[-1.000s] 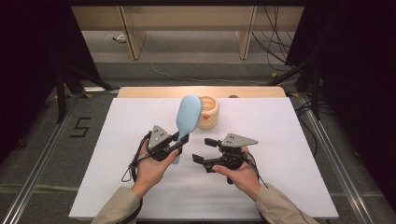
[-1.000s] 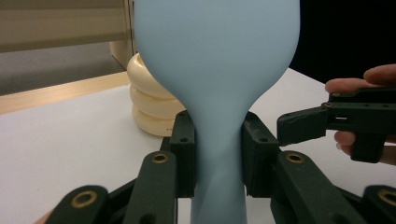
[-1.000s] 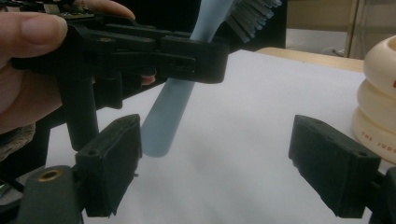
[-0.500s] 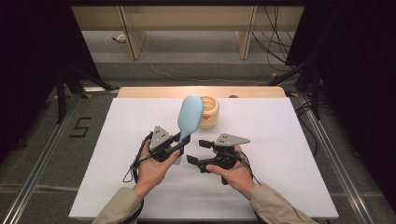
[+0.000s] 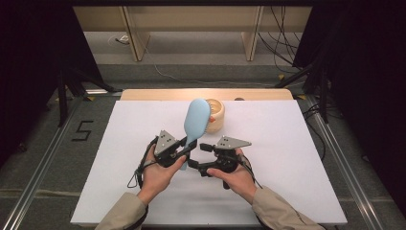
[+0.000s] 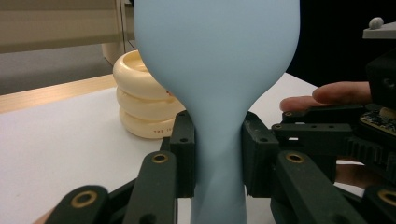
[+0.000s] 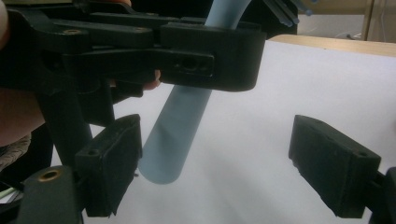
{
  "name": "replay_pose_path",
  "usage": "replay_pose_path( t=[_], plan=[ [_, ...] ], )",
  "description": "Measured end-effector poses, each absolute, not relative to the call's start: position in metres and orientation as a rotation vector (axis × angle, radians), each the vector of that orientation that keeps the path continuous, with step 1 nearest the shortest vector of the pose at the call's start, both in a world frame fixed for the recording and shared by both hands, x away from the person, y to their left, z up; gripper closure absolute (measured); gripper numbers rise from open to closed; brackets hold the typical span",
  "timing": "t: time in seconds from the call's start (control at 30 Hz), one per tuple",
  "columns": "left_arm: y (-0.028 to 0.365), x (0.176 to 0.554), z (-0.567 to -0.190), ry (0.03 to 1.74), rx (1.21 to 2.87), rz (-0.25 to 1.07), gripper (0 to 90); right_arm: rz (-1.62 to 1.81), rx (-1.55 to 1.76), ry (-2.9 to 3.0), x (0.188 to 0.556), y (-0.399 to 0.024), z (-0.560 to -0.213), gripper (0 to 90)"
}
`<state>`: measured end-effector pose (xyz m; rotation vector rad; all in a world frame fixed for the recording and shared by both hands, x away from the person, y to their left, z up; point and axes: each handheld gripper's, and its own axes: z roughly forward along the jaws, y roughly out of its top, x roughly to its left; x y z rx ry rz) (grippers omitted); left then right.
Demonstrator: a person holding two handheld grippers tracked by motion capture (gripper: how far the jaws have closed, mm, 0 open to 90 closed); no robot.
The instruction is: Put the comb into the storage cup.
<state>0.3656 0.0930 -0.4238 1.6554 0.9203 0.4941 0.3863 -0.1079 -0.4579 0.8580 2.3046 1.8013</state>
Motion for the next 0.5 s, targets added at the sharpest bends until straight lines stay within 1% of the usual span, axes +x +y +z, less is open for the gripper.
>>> replay_pose_path(
  t=[0.5],
  plan=[
    [0.0881, 0.3636, -0.4251, 0.913, 1.651, 0.479, 69.4, 1.803, 0.86, 2.306, 0.3874, -0.1044, -0.4587, 18.6]
  ],
)
